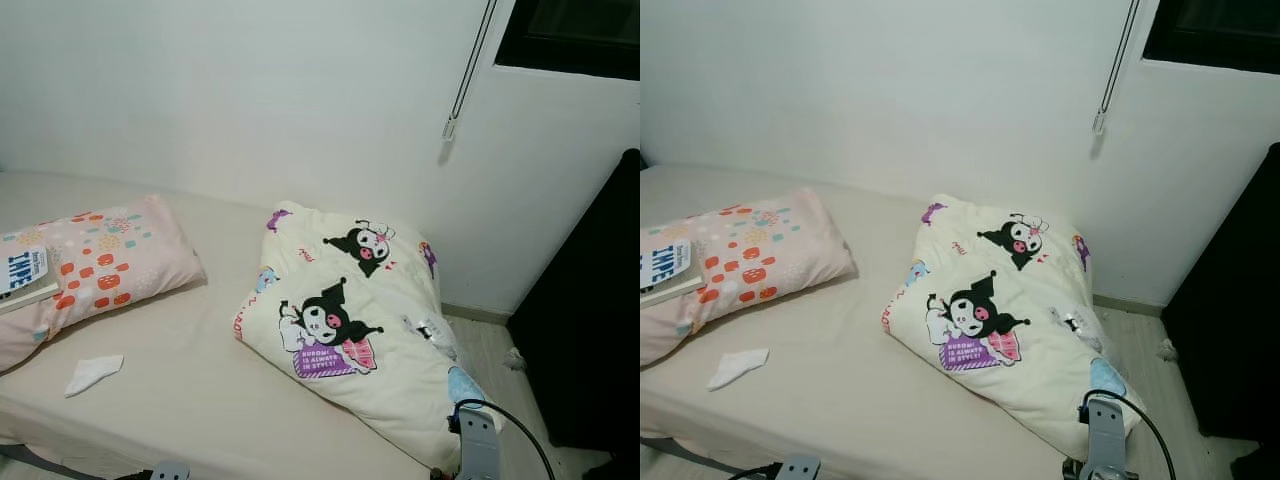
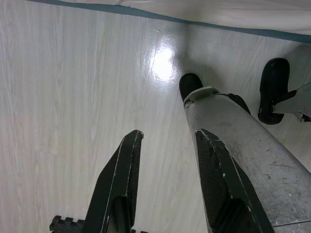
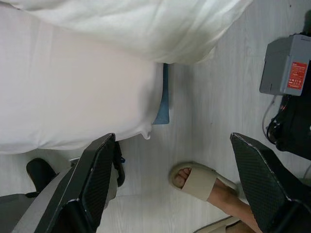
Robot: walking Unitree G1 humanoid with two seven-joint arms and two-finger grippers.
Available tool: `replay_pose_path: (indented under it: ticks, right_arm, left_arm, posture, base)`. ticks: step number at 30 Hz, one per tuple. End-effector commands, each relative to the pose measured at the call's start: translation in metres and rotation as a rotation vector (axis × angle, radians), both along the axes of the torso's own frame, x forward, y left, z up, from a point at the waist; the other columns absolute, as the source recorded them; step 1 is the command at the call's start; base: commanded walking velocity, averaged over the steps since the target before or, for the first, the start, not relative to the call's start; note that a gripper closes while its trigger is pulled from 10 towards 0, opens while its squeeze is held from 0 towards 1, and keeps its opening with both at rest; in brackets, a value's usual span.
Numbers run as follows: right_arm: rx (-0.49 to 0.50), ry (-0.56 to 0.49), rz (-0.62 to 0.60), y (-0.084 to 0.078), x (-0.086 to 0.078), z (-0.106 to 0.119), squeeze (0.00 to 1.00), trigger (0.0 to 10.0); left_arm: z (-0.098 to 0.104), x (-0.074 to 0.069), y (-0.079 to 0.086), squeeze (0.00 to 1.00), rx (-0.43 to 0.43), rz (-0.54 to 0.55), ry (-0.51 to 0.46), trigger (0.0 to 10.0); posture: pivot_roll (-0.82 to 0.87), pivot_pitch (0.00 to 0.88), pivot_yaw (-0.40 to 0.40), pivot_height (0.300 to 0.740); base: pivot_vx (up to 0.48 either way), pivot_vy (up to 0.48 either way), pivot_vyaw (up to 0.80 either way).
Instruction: Clean up the room
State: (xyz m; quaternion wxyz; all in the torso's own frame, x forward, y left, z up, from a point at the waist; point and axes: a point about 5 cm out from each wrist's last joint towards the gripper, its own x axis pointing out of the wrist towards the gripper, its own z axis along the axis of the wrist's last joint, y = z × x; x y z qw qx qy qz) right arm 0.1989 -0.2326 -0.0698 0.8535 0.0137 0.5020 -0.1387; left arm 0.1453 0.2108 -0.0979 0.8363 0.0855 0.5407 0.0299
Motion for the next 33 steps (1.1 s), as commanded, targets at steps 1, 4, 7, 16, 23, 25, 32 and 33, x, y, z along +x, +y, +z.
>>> replay_pose_path:
  ticks: [1,4,7,16,23,25,32,33]
  right_arm:
    - [-0.003,0.016,0.017,0.0009,-0.0032,-0.0019,0.00,10.0]
    - [-0.003,0.018,0.022,0.0016,-0.0038,-0.0024,0.00,10.0]
    - [-0.003,0.019,0.024,0.0017,-0.0037,-0.0024,0.00,10.0]
    - [-0.004,0.019,0.031,0.0019,-0.0032,-0.0022,0.00,10.0]
    - [-0.004,0.020,0.032,0.0021,-0.0037,-0.0025,0.00,10.0]
    - [-0.004,0.020,0.032,0.0021,-0.0038,-0.0025,0.00,10.0]
    - [-0.007,0.020,0.029,0.0015,-0.0044,-0.0027,0.00,10.0]
    - [-0.008,0.021,0.029,0.0013,-0.0045,-0.0027,0.00,10.0]
  left_arm:
    - [-0.0012,-0.0052,0.0043,0.00,0.010,0.010,0.024,10.0]
    - [-0.0018,-0.0071,0.0051,0.00,0.013,0.007,0.036,10.0]
    - [-0.0019,-0.0078,0.0058,0.00,0.013,0.009,0.036,10.0]
    - [-0.0014,-0.0071,0.0064,0.00,0.003,0.000,0.023,10.0]
    - [-0.0010,-0.0060,0.0058,0.00,-0.001,-0.012,0.019,10.0]
    - [-0.0010,-0.0058,0.0057,0.00,-0.001,-0.016,0.019,10.0]
    - [-0.0014,-0.0070,0.0058,0.00,-0.004,-0.012,0.028,10.0]
    - [-0.0016,-0.0076,0.0062,0.00,-0.003,-0.004,0.030,10.0]
  posture:
    - [-0.10,0.000,-0.061,0.740]
    - [-0.10,0.000,-0.061,0.740]
    - [-0.10,0.000,-0.061,0.740]
    - [-0.09,0.000,-0.064,0.740]
    - [-0.10,0.000,-0.062,0.740]
    - [-0.10,0.000,-0.062,0.740]
    - [-0.10,0.000,-0.061,0.740]
    - [-0.10,0.000,-0.061,0.740]
  base:
    - [0.000,0.000,0.00]
    - [-0.261,0.000,0.00]
    - [-0.374,0.000,0.00]
    - [-0.037,0.000,0.00]
    - [0.000,0.000,0.00]
    - [0.000,0.000,0.00]
    - [0.000,-0.384,0.00]
    - [0.000,0.000,0.00]
